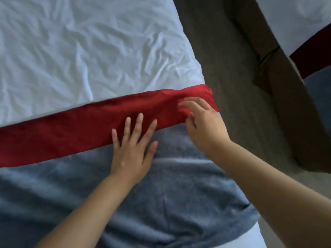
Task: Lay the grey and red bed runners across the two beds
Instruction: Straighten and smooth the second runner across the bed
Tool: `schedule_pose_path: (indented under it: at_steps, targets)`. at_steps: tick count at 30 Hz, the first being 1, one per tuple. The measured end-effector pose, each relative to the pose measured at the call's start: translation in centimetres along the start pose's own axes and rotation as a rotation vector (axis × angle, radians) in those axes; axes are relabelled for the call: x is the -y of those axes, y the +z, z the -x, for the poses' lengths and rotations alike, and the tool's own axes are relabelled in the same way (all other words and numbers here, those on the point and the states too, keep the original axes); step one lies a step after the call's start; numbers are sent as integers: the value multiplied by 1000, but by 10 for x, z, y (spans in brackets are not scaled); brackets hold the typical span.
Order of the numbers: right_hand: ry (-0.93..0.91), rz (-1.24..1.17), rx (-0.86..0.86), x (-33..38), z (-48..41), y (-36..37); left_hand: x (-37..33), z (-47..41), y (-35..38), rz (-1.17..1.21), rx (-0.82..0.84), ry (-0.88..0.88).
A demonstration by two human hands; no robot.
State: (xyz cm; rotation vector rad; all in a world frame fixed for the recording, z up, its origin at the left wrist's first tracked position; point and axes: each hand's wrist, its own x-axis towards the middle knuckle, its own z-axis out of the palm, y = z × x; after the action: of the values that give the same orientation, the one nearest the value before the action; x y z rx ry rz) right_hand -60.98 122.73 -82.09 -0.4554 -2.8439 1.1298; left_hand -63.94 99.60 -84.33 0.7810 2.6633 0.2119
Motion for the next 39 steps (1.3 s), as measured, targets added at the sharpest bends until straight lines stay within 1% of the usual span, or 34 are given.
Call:
schedule_pose_path:
  at_steps: [1,2,3,6,7,8,9,11,13,16,19,21,25,27,30,32,33,34,35,37,38,39]
  targets:
    - [-28,23,8,10,-19,6,4,-22,-9,27,-33,-23]
    - [-18,20,10,18,-36,11,5,-44,-18,36,-54,-42]
    - [49,-11,1,24,-52,15,2,-64,-25,31,-73,-60]
    - [440,-195,-13,24,-86,19,-11,-108,-48,59,-175,-45]
    - [520,-176,15,21,-89,16,-16,-115,-52,93,-233,-42]
    - [541,-86,56,17,-90,11,-19,-119,-54,102,-270,-50]
    - [520,46,94,13,-88,6,-22,-119,-53,92,-273,-62]
    - [421,318,166,7,-80,-2,-25,-114,-47,85,-235,-43]
    - [323,456,265,5,-68,-7,-26,-105,-41,89,-187,23]
    - [239,503,357,-2,-56,-13,-20,-98,-36,90,-169,127]
    - [274,454,398,-7,-56,-16,-16,-100,-38,62,-163,176]
    - [277,383,341,-7,-56,-13,-14,-101,-38,23,-174,198]
    - [325,159,69,1,-57,-4,-9,-105,-43,20,-212,152]
    - [362,81,-5,6,-64,1,-8,-112,-51,7,-250,156]
    - [395,-66,-163,22,-88,11,-1,-133,-72,-34,-348,199]
    - [355,-129,-299,36,-105,22,4,-150,-84,-48,-435,175]
    - [315,-133,-333,42,-111,29,7,-155,-86,-79,-469,136]
    - [271,-96,-315,45,-114,37,9,-158,-86,-128,-493,83]
    - [244,-17,-215,45,-113,47,11,-157,-81,-176,-488,35]
    - [257,182,59,36,-100,71,16,-141,-57,-190,-394,-9]
    - [249,261,121,27,-89,81,21,-127,-41,-177,-329,-3]
    - [217,326,128,18,-79,89,27,-109,-24,-160,-274,5]
